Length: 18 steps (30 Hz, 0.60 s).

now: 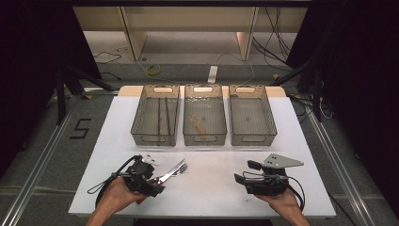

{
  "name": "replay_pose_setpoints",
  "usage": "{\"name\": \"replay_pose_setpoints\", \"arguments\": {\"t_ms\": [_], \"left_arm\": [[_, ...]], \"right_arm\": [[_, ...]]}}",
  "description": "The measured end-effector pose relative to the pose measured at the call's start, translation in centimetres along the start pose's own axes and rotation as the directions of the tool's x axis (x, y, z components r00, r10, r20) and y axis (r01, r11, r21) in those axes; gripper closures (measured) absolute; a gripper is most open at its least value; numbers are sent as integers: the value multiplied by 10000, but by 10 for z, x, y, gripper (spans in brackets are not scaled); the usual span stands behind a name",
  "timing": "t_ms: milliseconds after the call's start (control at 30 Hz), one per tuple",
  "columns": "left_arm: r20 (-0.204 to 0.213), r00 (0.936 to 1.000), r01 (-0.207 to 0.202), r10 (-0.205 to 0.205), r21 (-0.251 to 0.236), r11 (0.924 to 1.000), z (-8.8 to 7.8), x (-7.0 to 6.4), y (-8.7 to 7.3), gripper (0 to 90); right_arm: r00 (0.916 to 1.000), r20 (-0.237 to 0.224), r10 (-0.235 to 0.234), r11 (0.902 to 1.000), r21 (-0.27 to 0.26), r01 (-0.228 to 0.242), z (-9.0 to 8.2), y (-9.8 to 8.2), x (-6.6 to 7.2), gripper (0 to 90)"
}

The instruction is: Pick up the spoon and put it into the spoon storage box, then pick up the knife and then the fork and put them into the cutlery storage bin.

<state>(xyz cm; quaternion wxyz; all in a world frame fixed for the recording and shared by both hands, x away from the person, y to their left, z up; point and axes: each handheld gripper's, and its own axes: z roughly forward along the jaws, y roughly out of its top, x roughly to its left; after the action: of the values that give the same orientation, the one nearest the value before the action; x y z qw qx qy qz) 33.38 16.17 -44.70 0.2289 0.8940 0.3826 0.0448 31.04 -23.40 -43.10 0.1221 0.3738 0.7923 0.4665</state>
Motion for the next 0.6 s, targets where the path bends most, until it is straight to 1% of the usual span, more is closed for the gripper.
{"name": "replay_pose_setpoints", "arguments": {"t_ms": [67,100,267,367,467,600], "left_arm": [[-73,10000,54,-53,124,9999,1,0,-1,312],[-98,10000,14,-11,249,9997,2,0,-1,313],[-89,9999,51,-48,375,9993,2,1,-3,329],[-78,10000,-20,25,538,9986,3,0,-4,374],[-189,9997,-117,132,747,9971,5,-1,-5,420],[-100,9998,-137,147,874,9961,5,-1,-7,487]], "right_arm": [[10000,-9,13,10000,22,-13,0,0,0,274],[10000,0,7,10000,28,-7,0,0,0,274],[10000,11,-1,10000,62,1,0,0,0,273],[10000,20,-22,10000,57,22,0,-1,0,274],[10000,13,9,10000,62,-9,1,-1,0,274],[10000,7,-33,9999,117,33,1,-1,0,274]]}}
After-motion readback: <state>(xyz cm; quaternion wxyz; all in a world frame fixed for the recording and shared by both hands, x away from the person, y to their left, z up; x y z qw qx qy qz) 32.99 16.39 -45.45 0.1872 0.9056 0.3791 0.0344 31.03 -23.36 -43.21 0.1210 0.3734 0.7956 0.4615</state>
